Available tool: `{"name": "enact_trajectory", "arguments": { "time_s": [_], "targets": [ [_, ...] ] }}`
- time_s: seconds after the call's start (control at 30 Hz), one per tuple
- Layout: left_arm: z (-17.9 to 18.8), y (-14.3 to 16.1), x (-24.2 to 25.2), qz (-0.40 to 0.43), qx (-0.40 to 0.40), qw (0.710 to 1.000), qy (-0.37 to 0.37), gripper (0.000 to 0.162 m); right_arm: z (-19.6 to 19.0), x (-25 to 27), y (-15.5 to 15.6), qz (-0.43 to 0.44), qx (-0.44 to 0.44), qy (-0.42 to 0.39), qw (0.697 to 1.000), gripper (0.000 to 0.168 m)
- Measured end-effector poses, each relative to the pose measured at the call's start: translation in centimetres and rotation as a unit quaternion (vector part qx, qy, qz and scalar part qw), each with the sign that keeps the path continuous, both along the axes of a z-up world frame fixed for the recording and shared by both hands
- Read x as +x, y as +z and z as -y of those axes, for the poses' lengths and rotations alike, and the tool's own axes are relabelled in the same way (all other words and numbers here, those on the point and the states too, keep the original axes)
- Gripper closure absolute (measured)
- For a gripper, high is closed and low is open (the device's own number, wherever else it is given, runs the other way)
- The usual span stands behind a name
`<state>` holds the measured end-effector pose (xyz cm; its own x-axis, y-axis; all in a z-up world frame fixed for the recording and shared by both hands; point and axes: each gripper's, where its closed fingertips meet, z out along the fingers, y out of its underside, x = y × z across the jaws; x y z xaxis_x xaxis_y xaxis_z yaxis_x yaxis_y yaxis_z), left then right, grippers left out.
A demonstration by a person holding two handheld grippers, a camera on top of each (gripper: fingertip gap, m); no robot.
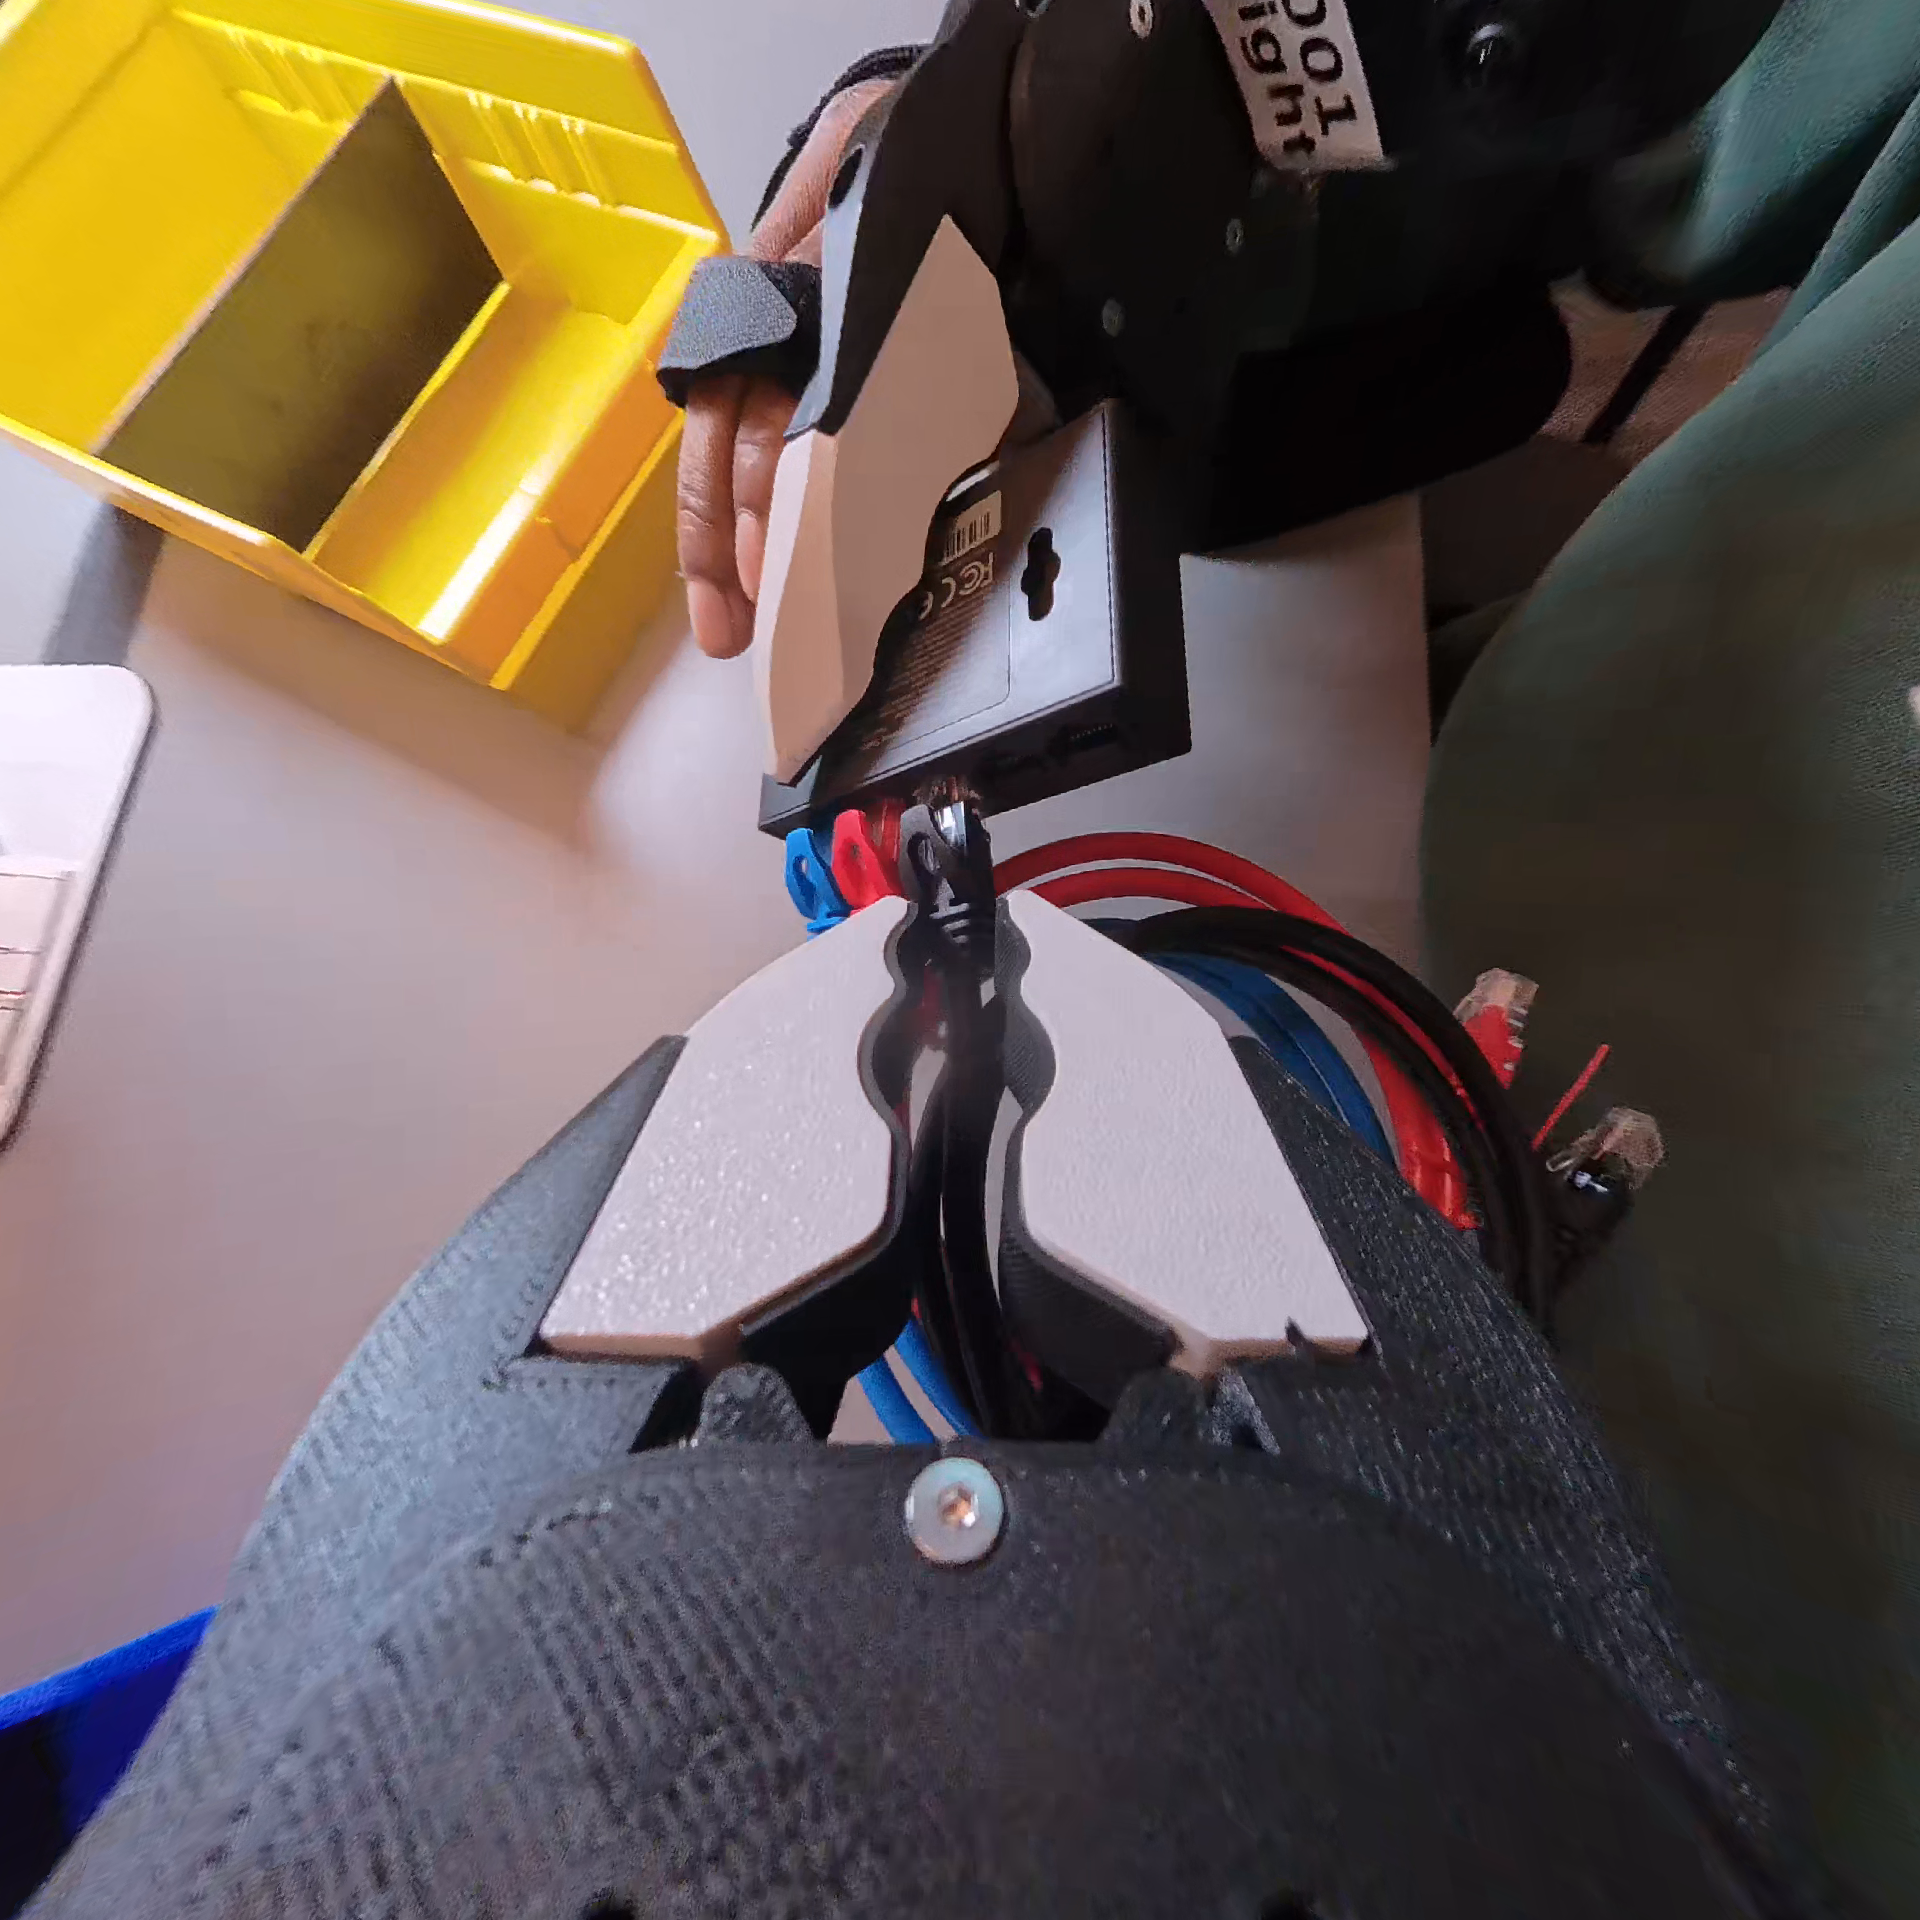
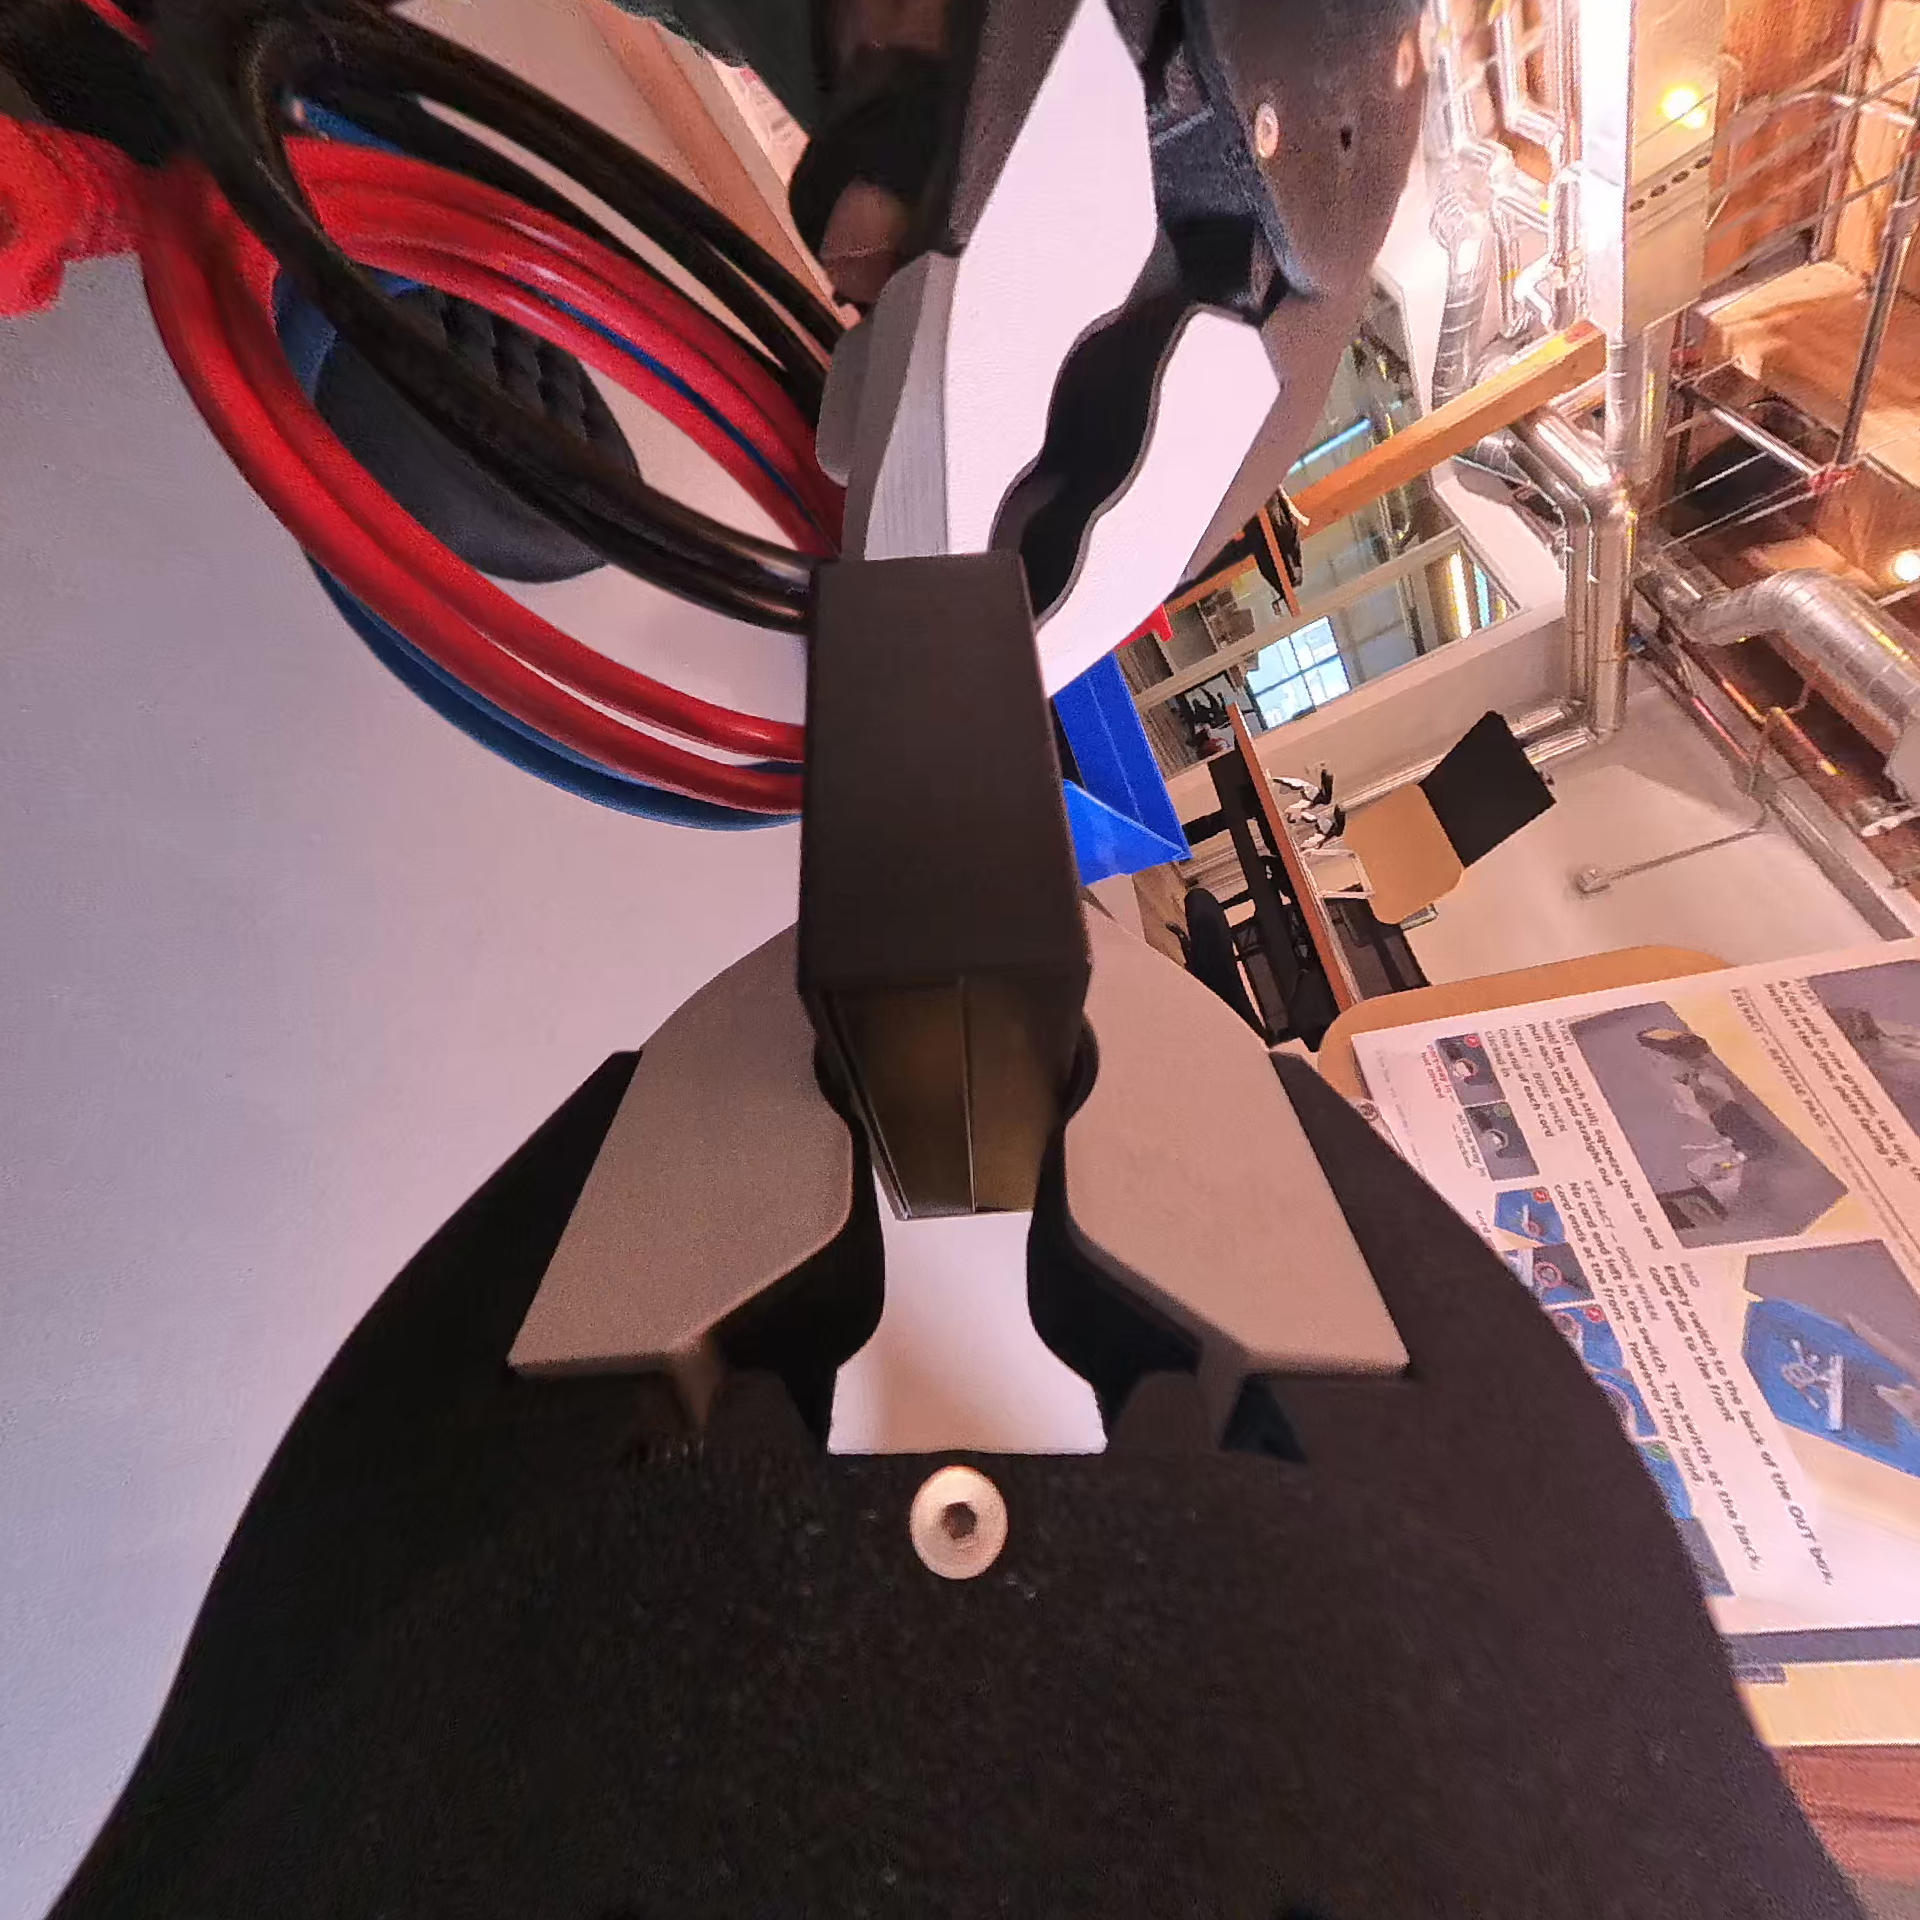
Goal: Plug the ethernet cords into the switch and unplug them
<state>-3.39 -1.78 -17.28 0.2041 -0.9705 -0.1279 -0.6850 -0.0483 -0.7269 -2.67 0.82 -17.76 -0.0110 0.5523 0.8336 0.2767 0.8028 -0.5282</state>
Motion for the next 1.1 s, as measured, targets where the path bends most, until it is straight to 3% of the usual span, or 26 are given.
{"name": "enact_trajectory", "arguments": {
  "time_s": [0.03,0.07,0.13,0.27,0.47,0.77,0.97,1.1],
  "targets": [
    [0.0,0.0,-0.1,-0.01,0.018,1.0,0.002,0.15,0.0,0.0,0.0,0.0,-0.004,0.0,1.0,0.138],
    [-0.1,0.0,-0.2,-0.021,0.038,0.999,0.005,0.15,0.1,-0.1,0.0,0.0,-0.006,0.0,1.0,0.139],
    [-0.9,0.0,-0.8,-0.055,0.105,0.993,0.02,0.133,0.2,-0.1,-0.2,0.0,-0.022,0.003,1.0,0.139],
    [-0.7,0.2,-1.0,-0.077,0.153,0.985,0.01,0.147,0.2,-0.2,0.1,-0.01,-0.041,0.0,0.999,0.138],
    [-0.6,0.4,-1.1,-0.095,0.202,0.975,-0.003,0.15,0.4,-0.4,0.2,-0.01,-0.063,0.006,0.998,0.139],
    [-1.0,0.8,-0.7,-0.052,0.174,0.983,0.026,0.152,0.3,-0.1,0.2,-0.015,-0.097,0.001,0.995,0.139],
    [-0.8,1.1,-0.4,0.015,0.126,0.991,0.03,0.152,0.5,0.2,0.5,-0.025,-0.131,0.011,0.991,0.139],
    [-0.7,1.5,0.1,0.058,0.139,0.988,0.029,0.152,0.6,0.5,0.7,-0.028,-0.146,0.03,0.989,0.139]
  ]
}}
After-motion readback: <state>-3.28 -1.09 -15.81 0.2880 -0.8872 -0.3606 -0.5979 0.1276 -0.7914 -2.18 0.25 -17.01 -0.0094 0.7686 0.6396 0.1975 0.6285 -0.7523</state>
